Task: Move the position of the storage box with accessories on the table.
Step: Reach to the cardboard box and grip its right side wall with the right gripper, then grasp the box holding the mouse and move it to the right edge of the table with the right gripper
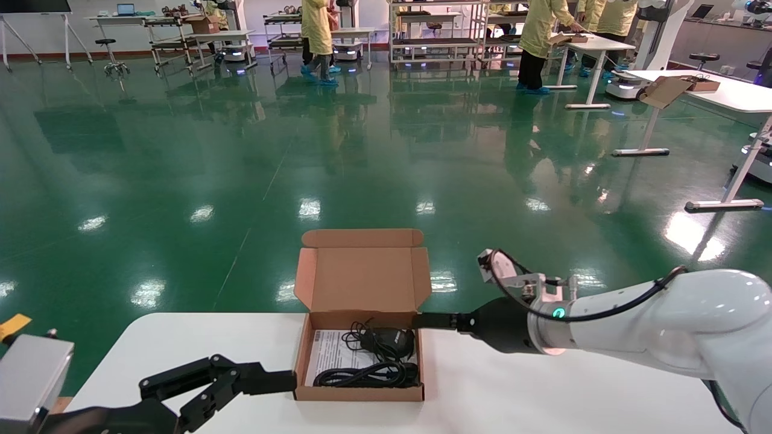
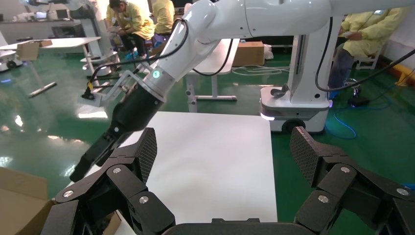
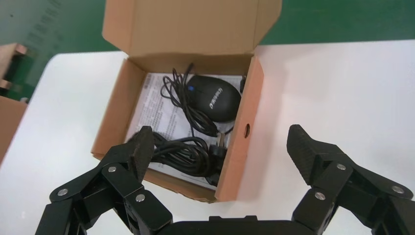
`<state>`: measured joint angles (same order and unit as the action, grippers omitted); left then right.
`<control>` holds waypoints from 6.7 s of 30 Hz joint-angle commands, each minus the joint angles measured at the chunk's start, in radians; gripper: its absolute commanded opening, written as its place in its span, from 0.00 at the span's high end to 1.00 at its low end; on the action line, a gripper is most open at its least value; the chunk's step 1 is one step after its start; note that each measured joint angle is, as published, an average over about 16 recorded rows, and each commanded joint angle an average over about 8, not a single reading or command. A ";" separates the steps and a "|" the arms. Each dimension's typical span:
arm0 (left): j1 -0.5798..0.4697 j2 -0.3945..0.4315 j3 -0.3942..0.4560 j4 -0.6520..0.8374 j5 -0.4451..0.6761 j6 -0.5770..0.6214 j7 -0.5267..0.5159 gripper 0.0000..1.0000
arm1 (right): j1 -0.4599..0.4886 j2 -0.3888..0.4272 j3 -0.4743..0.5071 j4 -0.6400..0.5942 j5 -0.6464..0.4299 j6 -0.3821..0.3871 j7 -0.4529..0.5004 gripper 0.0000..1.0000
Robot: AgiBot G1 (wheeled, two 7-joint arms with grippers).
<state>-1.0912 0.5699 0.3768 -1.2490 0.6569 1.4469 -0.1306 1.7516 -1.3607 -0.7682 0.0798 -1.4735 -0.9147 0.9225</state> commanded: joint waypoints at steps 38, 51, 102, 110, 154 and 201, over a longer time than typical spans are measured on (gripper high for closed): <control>0.000 0.000 0.000 0.000 0.000 0.000 0.000 0.00 | -0.177 -0.004 -0.232 0.221 0.022 0.248 0.206 0.00; 0.000 0.000 0.000 0.000 0.000 0.000 0.000 0.00 | -0.212 -0.003 -0.283 0.228 0.076 0.313 0.200 0.01; 0.000 0.000 0.000 0.000 0.000 0.000 0.000 0.00 | -0.213 -0.001 -0.410 0.219 0.285 0.366 0.082 1.00; 0.000 0.000 0.000 0.000 0.000 0.000 0.000 0.00 | -0.202 0.000 -0.430 0.203 0.302 0.362 0.078 1.00; 0.000 0.000 0.000 0.000 0.000 0.000 0.000 0.00 | 0.201 0.334 -0.393 0.011 0.406 -0.108 -0.219 1.00; 0.000 0.000 0.001 0.000 0.000 0.000 0.000 0.00 | -0.138 0.586 -0.277 -0.111 0.572 0.138 -0.558 1.00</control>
<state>-1.0914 0.5696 0.3775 -1.2490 0.6565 1.4467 -0.1303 1.6151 -0.7763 -1.0448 -0.0292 -0.9017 -0.7860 0.3655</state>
